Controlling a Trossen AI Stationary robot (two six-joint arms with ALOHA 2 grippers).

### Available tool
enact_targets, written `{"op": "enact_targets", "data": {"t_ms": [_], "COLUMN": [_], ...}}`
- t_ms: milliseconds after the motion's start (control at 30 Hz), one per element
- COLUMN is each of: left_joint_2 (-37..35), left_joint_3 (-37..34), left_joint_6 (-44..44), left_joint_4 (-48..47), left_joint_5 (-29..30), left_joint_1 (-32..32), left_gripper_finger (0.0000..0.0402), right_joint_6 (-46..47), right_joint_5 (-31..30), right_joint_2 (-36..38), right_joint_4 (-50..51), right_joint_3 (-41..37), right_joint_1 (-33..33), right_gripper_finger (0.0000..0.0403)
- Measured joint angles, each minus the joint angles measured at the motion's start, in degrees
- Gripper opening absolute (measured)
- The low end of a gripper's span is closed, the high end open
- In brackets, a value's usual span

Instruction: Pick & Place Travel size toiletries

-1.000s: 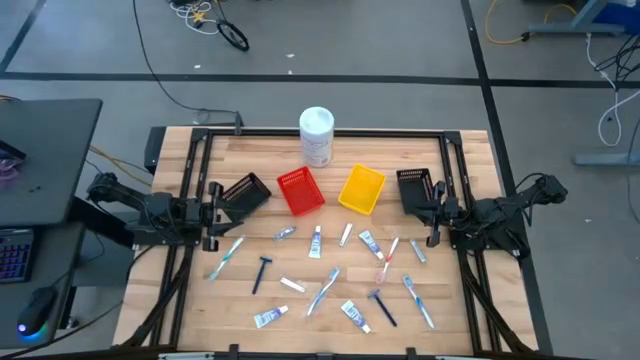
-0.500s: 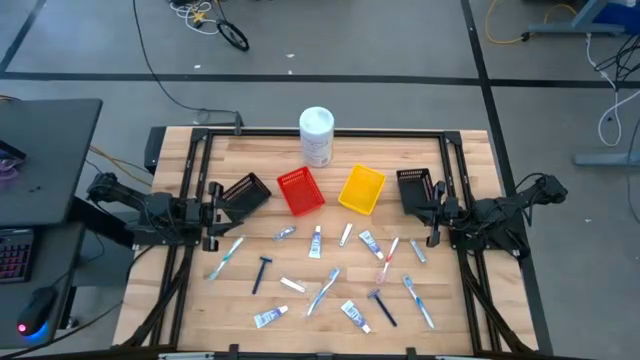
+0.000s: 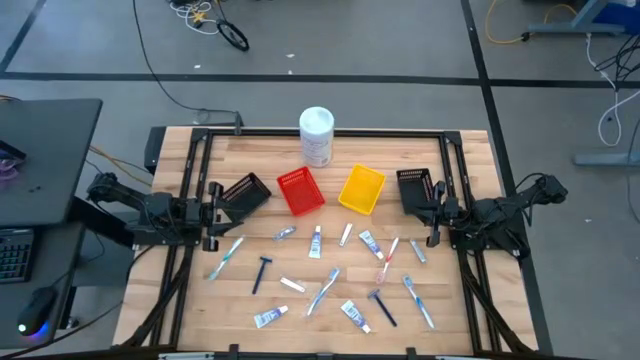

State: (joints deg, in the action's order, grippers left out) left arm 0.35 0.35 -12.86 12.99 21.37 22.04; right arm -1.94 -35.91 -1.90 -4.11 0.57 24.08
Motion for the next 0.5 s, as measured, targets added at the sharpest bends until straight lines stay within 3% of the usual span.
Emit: {"op": "enact_targets", "data": {"t_ms": [167,333,500], "left_joint_2": [0.01,-0.01,-0.01], "left_joint_3": [-0.01,0.0,-0.01], "left_joint_6": [0.87,10.52,12.24], "left_joint_4": [0.0,0.02,0.79], "left_joint_5": [0.0,-0.12,-0.14], "left_joint_1": [0.0,-0.02,-0.02], "left_gripper_finger": [0.016,0.016,0.016], "right_joint_6": [0.0,0.0,-0.02], "right_joint_5": [-0.01,-0.01,-1.29], "right_joint_2": [-0.01,0.01,-0.01], "right_joint_4": [0.01,0.0,-0.74], "right_joint_3": [0.01,0.01,-0.01], "right_joint_1": [0.0,0.0,-0.02], "right_gripper_finger": [0.0003,0.0003,0.0003]}}
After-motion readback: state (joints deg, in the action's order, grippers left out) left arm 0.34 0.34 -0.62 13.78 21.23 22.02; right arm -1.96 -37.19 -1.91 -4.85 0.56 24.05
